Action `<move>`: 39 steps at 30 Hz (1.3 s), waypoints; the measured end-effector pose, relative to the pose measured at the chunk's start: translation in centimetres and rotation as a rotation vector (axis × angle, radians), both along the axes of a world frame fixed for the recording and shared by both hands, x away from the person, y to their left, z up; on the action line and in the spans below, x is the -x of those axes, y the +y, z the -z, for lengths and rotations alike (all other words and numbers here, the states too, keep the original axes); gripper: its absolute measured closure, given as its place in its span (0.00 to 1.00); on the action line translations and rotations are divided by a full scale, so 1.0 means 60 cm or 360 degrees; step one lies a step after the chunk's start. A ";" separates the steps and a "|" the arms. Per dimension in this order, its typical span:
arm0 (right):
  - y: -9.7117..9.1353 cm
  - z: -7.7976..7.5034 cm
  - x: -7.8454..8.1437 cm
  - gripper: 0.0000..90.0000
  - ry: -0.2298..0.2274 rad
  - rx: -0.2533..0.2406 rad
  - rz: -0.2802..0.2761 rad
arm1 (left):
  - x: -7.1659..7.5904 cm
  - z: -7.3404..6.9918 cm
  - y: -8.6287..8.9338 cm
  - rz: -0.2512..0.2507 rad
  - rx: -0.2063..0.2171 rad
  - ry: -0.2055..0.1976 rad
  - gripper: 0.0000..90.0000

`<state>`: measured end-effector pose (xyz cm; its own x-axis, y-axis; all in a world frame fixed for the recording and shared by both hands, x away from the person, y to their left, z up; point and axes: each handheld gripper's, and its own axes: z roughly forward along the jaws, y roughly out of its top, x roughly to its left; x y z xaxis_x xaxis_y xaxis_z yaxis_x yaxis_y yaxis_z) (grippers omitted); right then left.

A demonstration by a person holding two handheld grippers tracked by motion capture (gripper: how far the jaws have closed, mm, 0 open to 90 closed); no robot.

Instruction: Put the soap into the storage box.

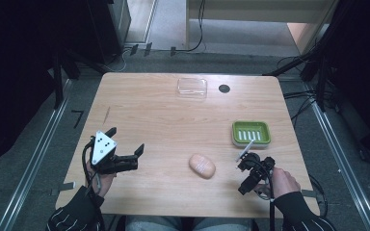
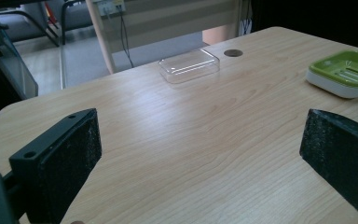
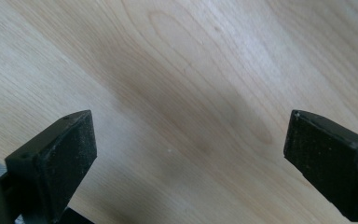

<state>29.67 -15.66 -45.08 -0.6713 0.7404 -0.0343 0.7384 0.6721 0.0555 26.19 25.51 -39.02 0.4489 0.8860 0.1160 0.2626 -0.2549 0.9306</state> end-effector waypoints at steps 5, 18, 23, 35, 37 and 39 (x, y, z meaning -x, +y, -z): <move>0.011 -0.004 -0.004 0.03 -0.0014 0.0003 -0.0041 | 0.004 0.000 0.003 -0.0010 -0.0004 0.0005 0.00; 0.044 -0.016 -0.014 0.03 -0.0057 -0.0017 -0.0118 | 0.009 0.000 0.011 -0.0034 -0.0009 0.0006 0.00; 0.056 -0.022 -0.018 0.03 -0.0070 -0.0016 -0.0139 | 0.010 0.000 0.012 -0.0041 -0.0008 0.0004 0.00; 0.086 -0.027 -0.026 0.03 -0.0090 -0.0035 -0.0193 | 0.013 0.000 0.016 -0.0046 -0.0011 0.0007 0.00; 0.089 -0.026 -0.027 0.03 -0.0097 -0.0040 -0.0209 | 0.013 0.000 0.016 -0.0049 -0.0009 0.0007 0.00; 0.092 -0.027 -0.027 0.03 -0.0098 -0.0049 -0.0209 | 0.012 0.001 0.016 -0.0050 -0.0005 0.0007 0.00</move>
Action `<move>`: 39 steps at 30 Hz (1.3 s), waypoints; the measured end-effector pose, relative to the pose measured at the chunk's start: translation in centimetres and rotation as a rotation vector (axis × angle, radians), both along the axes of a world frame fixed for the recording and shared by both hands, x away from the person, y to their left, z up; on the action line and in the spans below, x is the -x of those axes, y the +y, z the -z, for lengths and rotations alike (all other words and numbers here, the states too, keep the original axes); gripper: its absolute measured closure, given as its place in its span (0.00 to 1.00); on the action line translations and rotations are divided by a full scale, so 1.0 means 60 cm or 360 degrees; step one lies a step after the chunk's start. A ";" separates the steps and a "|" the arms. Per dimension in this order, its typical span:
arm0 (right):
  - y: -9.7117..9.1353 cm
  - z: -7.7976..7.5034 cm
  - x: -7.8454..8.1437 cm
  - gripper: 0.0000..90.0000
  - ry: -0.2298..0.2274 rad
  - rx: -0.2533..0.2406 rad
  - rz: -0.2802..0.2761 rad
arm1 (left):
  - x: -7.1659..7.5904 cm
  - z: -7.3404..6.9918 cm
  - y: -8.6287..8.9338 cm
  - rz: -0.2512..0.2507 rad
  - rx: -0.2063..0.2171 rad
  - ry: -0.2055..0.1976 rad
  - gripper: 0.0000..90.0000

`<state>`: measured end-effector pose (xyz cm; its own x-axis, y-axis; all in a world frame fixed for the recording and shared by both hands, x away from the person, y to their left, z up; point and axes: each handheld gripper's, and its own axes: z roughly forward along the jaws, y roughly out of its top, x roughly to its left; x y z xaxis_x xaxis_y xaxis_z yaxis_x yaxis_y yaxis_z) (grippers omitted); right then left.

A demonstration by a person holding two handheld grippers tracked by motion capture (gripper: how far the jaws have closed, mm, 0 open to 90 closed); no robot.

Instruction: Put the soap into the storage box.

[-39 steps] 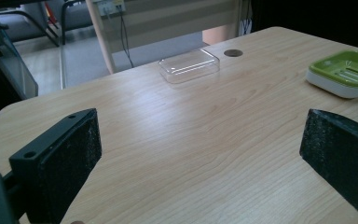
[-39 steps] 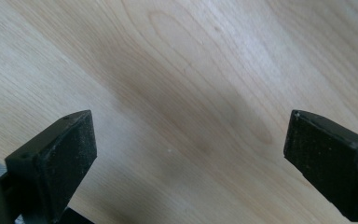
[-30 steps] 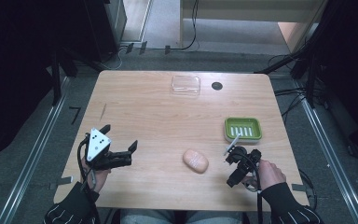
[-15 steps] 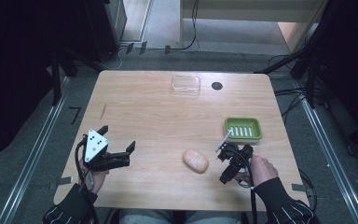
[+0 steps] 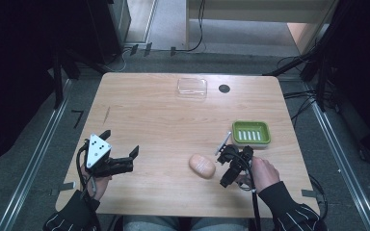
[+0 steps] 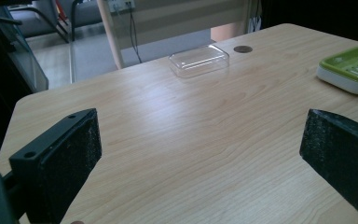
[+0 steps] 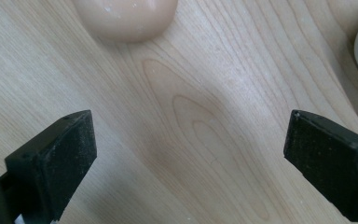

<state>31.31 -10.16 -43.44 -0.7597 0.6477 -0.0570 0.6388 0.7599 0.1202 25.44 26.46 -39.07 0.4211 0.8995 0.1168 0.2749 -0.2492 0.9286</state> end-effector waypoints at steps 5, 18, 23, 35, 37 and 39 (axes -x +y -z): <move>0.006 -0.003 -0.004 0.03 -0.0014 -0.0016 -0.0023 | 0.000 0.000 -0.001 -0.0001 -0.0004 0.0001 0.00; 0.038 -0.009 -0.017 0.03 -0.0031 -0.0041 -0.0092 | 0.000 0.000 0.001 0.0000 0.0002 0.0000 0.00; 0.054 -0.008 -0.024 0.03 -0.0027 -0.0038 -0.0123 | 0.000 0.000 0.001 -0.0001 0.0001 0.0005 0.00; 0.082 -0.006 -0.037 0.03 -0.0002 -0.0044 -0.0162 | 0.000 0.000 0.002 -0.0004 0.0001 0.0001 0.00; 0.087 -0.005 -0.039 0.03 0.0003 -0.0050 -0.0161 | 0.000 0.000 0.002 -0.0007 -0.0001 0.0003 0.00; 0.091 -0.005 -0.043 0.03 0.0011 -0.0051 -0.0179 | 0.000 0.001 0.002 -0.0007 0.0002 0.0001 0.00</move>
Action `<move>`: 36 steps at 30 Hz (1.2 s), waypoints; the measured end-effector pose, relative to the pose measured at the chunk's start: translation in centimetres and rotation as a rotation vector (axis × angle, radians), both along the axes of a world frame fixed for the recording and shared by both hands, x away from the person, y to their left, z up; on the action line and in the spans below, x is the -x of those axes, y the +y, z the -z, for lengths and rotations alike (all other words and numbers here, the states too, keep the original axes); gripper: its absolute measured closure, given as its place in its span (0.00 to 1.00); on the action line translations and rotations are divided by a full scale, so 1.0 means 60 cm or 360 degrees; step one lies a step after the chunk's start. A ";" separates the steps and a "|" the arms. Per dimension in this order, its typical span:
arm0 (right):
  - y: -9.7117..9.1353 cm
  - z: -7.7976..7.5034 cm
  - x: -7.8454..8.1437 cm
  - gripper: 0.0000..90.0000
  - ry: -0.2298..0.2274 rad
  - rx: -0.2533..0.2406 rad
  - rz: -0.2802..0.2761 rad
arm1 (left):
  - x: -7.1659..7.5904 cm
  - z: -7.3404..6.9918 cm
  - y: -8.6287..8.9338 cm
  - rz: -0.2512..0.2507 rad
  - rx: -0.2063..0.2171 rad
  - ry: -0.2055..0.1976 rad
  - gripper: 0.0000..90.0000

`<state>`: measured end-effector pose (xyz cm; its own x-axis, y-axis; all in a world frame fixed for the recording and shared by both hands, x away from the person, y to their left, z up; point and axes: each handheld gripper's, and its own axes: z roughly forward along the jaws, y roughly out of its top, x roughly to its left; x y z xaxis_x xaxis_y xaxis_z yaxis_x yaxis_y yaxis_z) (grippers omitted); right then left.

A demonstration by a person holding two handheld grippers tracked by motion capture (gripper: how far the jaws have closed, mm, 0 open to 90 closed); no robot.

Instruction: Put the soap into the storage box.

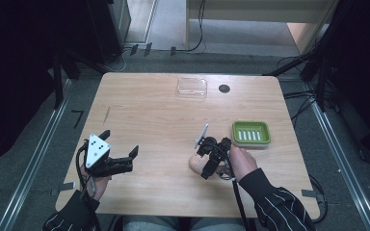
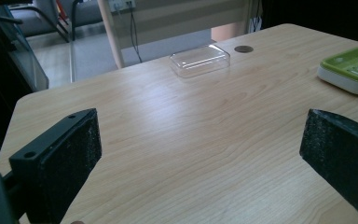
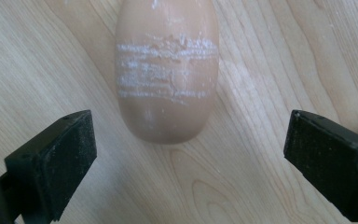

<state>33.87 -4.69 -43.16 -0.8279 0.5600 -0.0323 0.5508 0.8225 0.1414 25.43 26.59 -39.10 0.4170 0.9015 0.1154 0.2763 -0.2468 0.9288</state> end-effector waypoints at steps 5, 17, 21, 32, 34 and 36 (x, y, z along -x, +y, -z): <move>0.011 0.001 -0.006 0.03 0.0005 -0.0008 0.0000 | 0.001 0.000 0.001 -0.0004 0.0004 0.0000 0.00; 0.033 0.010 -0.021 0.03 0.0021 0.0005 -0.0062 | 0.004 0.000 0.005 -0.0011 0.0006 -0.0004 0.00; 0.042 0.013 -0.027 0.03 0.0028 0.0011 -0.0072 | 0.007 0.000 0.008 -0.0022 -0.0001 -0.0002 0.00; 0.054 0.029 -0.033 0.01 0.0066 0.0042 -0.0091 | 0.016 -0.001 0.020 -0.0061 0.0004 -0.0007 0.00; 0.055 0.031 -0.033 0.01 0.0074 0.0048 -0.0089 | 0.017 -0.001 0.020 -0.0066 0.0006 -0.0007 0.00; 0.056 0.034 -0.035 0.00 0.0078 0.0062 -0.0080 | 0.018 -0.001 0.022 -0.0066 0.0002 -0.0008 0.00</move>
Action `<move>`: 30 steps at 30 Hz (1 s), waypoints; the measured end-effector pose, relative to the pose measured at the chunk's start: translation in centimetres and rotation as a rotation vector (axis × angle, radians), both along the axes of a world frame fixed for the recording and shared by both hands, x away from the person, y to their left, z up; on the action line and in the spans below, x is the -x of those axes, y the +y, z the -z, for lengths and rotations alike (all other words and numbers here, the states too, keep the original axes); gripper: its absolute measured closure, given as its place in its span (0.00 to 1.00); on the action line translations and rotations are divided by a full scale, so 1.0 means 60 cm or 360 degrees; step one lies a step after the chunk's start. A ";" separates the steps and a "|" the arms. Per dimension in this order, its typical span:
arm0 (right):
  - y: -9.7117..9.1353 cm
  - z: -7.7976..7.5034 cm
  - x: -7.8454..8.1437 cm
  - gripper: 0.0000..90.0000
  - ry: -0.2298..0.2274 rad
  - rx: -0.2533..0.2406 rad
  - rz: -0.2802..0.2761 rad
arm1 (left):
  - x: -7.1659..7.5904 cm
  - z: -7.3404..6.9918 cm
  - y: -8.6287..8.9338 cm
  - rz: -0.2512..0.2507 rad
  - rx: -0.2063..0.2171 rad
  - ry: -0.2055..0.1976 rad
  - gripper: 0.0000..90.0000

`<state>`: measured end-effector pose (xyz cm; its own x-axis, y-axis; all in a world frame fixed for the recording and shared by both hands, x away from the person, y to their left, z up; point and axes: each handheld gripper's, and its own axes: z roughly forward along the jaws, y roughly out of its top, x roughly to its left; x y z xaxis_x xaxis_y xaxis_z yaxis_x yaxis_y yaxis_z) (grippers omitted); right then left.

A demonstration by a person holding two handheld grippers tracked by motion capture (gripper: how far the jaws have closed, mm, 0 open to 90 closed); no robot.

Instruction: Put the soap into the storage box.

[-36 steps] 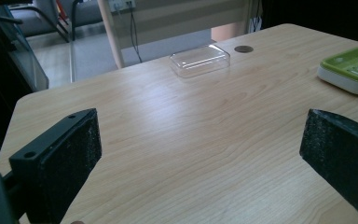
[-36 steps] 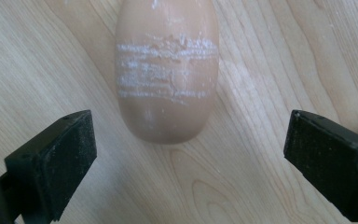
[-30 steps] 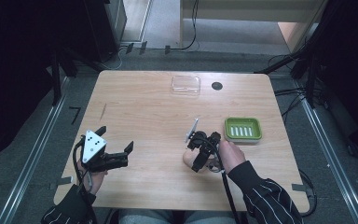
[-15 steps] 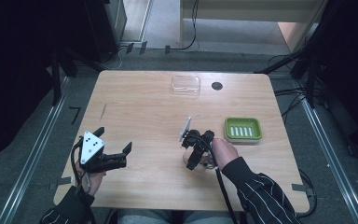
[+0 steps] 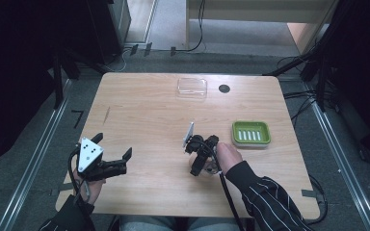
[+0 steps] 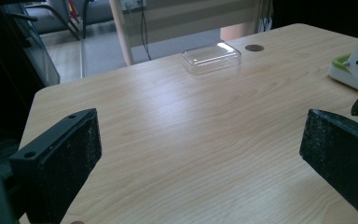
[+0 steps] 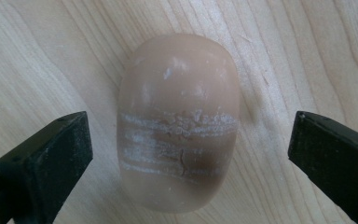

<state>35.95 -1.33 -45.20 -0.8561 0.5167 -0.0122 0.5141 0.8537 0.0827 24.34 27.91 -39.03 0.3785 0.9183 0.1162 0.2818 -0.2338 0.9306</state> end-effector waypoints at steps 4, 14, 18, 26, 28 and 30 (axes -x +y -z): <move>0.003 0.006 -0.003 0.01 0.0006 0.0017 0.0000 | 0.002 0.000 0.003 -0.0008 0.0001 0.0001 0.00; 0.004 0.011 -0.001 0.16 0.0015 0.0033 -0.0007 | 0.003 -0.001 0.002 -0.0007 0.0000 0.0001 0.00; 0.005 0.014 0.001 0.18 0.0024 0.0048 0.0004 | 0.003 -0.001 0.002 -0.0008 -0.0001 0.0000 0.00; 0.006 0.014 0.001 0.25 0.0024 0.0050 -0.0009 | 0.003 -0.001 0.003 -0.0009 0.0002 0.0000 0.00; 0.006 0.015 0.002 0.26 0.0026 0.0049 -0.0009 | 0.003 -0.001 0.003 -0.0009 0.0002 -0.0001 0.00; 0.007 0.015 0.002 0.28 0.0030 0.0044 -0.0017 | 0.003 -0.001 0.003 -0.0008 -0.0002 0.0002 0.00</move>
